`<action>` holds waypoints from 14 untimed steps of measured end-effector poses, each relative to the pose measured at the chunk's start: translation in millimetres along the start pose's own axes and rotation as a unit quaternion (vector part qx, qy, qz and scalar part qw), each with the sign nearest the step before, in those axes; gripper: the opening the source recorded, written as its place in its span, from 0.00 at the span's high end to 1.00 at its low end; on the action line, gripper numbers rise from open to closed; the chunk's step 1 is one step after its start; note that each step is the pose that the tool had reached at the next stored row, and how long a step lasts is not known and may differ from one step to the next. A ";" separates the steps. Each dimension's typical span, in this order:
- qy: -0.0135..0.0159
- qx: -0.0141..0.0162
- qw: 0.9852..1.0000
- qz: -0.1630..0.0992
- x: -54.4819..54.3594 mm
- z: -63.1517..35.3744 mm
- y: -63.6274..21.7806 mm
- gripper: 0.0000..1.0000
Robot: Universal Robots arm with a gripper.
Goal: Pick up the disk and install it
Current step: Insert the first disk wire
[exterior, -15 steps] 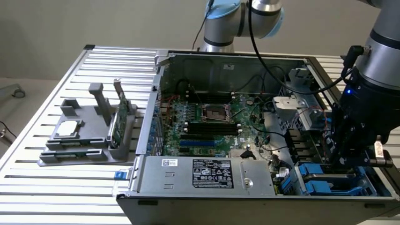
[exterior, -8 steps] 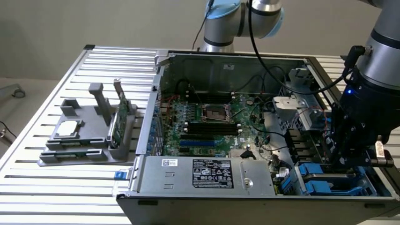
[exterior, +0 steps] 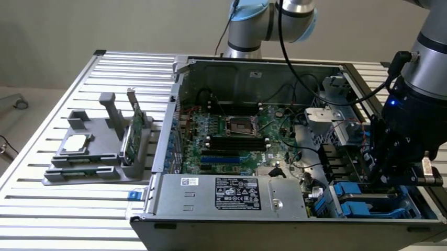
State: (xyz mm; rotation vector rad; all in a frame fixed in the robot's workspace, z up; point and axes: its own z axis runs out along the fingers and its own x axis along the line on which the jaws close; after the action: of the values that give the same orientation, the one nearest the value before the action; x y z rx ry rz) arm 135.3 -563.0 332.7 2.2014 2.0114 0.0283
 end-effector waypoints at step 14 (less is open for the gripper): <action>0.001 0.011 1.000 -0.014 0.2 0.3 2.1 0.83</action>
State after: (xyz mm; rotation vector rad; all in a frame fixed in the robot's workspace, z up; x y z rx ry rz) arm 137.5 -563.0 332.7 2.1861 2.0526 0.0049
